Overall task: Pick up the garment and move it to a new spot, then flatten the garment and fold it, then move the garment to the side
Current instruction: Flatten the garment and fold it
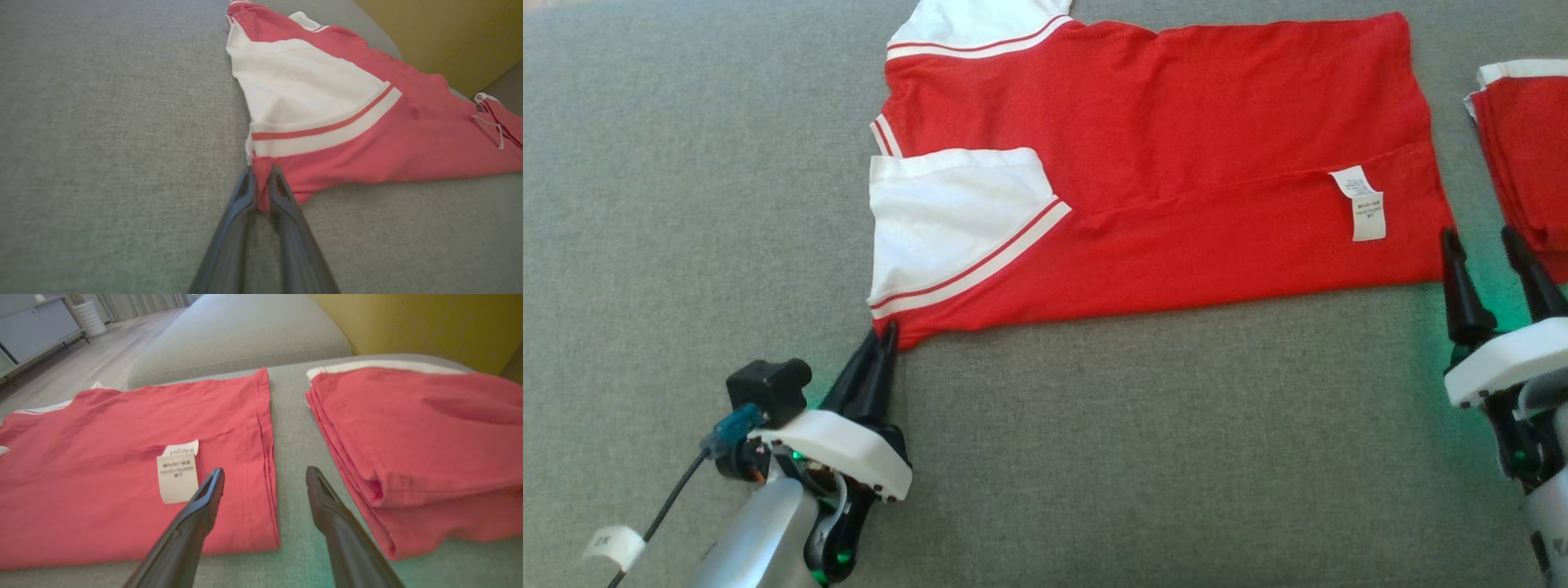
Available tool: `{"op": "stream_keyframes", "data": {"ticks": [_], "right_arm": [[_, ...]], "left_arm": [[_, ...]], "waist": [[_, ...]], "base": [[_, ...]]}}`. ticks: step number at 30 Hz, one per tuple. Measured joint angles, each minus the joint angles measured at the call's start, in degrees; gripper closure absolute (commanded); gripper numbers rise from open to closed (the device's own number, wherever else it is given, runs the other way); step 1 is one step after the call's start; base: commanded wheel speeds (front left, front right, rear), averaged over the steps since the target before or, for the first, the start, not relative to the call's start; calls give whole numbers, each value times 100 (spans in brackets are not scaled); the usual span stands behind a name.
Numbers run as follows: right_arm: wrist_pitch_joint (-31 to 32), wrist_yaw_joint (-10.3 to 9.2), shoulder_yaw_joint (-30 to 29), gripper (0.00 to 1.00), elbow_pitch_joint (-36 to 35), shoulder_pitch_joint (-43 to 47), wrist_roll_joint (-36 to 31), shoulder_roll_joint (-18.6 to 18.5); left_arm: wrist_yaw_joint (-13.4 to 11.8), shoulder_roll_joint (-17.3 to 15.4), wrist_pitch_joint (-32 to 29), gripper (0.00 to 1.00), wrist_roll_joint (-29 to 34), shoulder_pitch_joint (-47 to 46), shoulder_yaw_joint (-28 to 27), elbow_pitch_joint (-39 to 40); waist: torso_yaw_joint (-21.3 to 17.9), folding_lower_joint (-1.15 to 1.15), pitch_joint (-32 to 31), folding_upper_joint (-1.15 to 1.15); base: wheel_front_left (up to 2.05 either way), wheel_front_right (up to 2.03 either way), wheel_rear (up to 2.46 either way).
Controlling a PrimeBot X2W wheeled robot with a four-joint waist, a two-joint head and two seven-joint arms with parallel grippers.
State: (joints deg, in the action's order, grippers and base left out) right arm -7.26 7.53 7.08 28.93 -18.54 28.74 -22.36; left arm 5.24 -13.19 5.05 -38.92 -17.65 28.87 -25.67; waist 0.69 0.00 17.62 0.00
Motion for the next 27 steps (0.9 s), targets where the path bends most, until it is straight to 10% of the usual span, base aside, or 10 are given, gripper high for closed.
{"op": "stream_keyframes", "data": {"ticks": [1, 11, 14, 27], "right_arm": [[74, 0, 8, 0, 20, 20, 0, 11], [786, 0, 15, 5, 342, 75, 310, 105], [839, 0, 64, 100, 338, 78, 374, 107], [936, 0, 253, 100, -186, 848, 934, -302]], "left_arm": [[1, -3, -11, 100, 0, 1, 27, 13], [3, -59, -19, 100, -1, 48, 81, 249], [-1, -65, -18, 100, -1, 48, 88, 283], [-204, -285, -44, 100, 7, 656, 140, 839]], "waist": [[9, 0, 0, 0], [119, 0, -81, 0], [136, 0, -96, 0], [183, 0, -467, 0]], "base": [[0, 0, 0], [0, 0, 0], [0, 0, 0], [0, 0, 0]]}}
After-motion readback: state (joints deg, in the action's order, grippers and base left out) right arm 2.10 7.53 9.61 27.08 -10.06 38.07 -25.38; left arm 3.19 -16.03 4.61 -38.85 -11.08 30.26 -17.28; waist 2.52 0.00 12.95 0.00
